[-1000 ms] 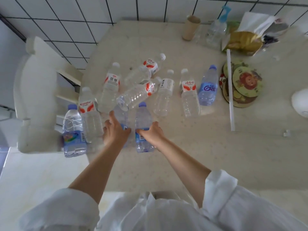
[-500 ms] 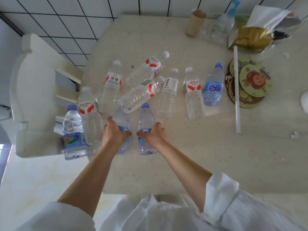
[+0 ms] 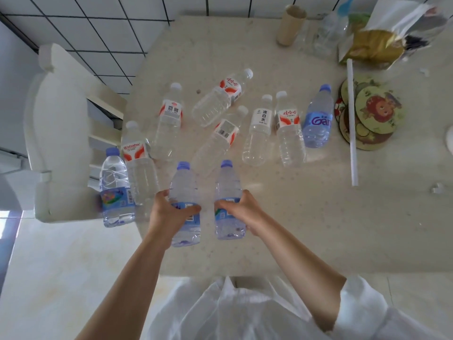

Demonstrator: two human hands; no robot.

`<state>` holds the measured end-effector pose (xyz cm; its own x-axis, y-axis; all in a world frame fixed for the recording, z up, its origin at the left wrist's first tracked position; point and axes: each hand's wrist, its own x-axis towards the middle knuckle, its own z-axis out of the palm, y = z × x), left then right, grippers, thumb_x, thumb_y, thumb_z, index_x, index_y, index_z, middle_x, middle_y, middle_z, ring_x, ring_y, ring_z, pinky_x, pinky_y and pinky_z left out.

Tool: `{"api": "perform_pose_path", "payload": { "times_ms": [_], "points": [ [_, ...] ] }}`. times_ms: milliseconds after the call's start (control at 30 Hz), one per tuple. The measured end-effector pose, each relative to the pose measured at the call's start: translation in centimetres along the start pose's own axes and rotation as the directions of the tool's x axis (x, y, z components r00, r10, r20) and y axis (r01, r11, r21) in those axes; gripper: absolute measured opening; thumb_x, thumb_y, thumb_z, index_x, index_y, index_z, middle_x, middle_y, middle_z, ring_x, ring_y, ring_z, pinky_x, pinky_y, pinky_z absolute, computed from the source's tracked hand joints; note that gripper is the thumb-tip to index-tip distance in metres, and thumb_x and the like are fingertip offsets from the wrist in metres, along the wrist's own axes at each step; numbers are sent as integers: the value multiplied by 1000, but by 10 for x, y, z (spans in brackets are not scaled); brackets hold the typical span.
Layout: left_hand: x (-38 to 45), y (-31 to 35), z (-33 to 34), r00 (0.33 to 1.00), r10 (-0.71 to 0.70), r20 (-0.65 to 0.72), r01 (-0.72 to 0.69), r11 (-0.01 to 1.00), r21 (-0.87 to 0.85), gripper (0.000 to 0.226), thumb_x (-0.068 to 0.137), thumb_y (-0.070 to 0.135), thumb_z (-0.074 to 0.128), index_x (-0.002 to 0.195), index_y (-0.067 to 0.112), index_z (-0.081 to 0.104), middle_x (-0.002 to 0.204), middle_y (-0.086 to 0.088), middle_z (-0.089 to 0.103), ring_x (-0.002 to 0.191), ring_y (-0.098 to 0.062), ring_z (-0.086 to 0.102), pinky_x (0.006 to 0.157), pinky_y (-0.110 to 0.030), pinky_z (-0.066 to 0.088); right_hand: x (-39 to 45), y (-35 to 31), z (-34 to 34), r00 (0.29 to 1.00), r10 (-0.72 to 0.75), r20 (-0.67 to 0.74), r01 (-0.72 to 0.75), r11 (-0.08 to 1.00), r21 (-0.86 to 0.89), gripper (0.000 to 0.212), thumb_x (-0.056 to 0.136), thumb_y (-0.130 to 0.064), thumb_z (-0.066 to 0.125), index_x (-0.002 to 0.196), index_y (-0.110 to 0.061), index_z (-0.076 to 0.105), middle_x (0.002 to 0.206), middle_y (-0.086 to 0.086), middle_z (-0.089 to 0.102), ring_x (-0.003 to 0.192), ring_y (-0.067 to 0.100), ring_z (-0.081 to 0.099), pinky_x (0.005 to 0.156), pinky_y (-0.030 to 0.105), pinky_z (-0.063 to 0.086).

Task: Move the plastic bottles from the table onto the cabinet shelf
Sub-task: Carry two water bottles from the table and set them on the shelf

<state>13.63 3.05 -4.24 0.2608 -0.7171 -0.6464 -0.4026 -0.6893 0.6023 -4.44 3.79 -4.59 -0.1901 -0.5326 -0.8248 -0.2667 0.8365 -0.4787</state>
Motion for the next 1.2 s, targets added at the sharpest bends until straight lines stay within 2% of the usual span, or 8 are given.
{"api": "perform_pose_path", "payload": {
  "times_ms": [100,233,367,533,733,967,1100,1200],
  "points": [
    [-12,-2,3,1000,10,-16,-10,999,-50,75,59,22,92,121,18,49,100,-1,66,80,-16,65,72,-37,57,-8,7,-3,999,-41,-13,41,999,8,67,47,-52,78,103,-20,59,96,3,70,85,21,69,72,38,60],
    [-31,2,6,994,97,-49,-100,993,-60,76,63,21,90,120,24,40,98,5,60,76,-5,58,61,-26,45,-19,18,-10,993,-105,-51,107,994,34,65,49,-54,80,102,-23,59,88,-3,71,80,15,70,73,39,61],
    [-48,10,12,977,207,-51,-209,977,-40,74,62,18,90,117,29,41,101,5,59,79,-5,61,70,-31,51,-37,31,-27,981,-156,-120,168,980,106,63,55,-46,83,105,-22,54,92,-4,68,84,13,67,75,37,58],
    [-72,18,36,941,337,-36,-336,941,27,78,58,21,90,120,30,43,99,13,57,83,-10,61,76,-33,50,-47,68,-45,966,-165,-201,199,966,164,72,47,-57,82,106,-23,58,92,-4,71,83,16,70,77,42,59],
    [-110,12,86,895,431,119,-441,895,74,82,52,26,91,118,27,43,101,9,58,85,-13,63,75,-32,50,-83,130,-81,946,-93,-310,189,937,295,59,68,-30,83,113,-16,48,90,-7,62,78,9,63,66,25,51],
    [-191,-7,161,814,508,282,-542,839,53,78,58,9,91,115,26,40,100,4,57,83,-14,60,71,-19,46,-151,241,-126,914,-13,-405,223,850,477,59,65,-28,85,114,-17,54,102,3,71,88,13,71,77,34,60],
    [-239,-24,204,757,521,395,-584,810,51,82,54,15,94,114,33,41,103,4,61,89,-19,66,79,-38,56,-191,306,-145,869,81,-489,238,797,555,70,50,-43,82,110,-24,51,101,2,69,90,17,71,81,46,59],
    [-275,-33,234,689,535,489,-644,762,73,83,52,20,95,114,36,42,106,6,61,92,-18,66,80,-40,57,-218,347,-155,833,150,-533,256,748,612,69,47,-47,80,107,-29,49,102,0,69,92,18,70,81,46,59]
  ]
}}
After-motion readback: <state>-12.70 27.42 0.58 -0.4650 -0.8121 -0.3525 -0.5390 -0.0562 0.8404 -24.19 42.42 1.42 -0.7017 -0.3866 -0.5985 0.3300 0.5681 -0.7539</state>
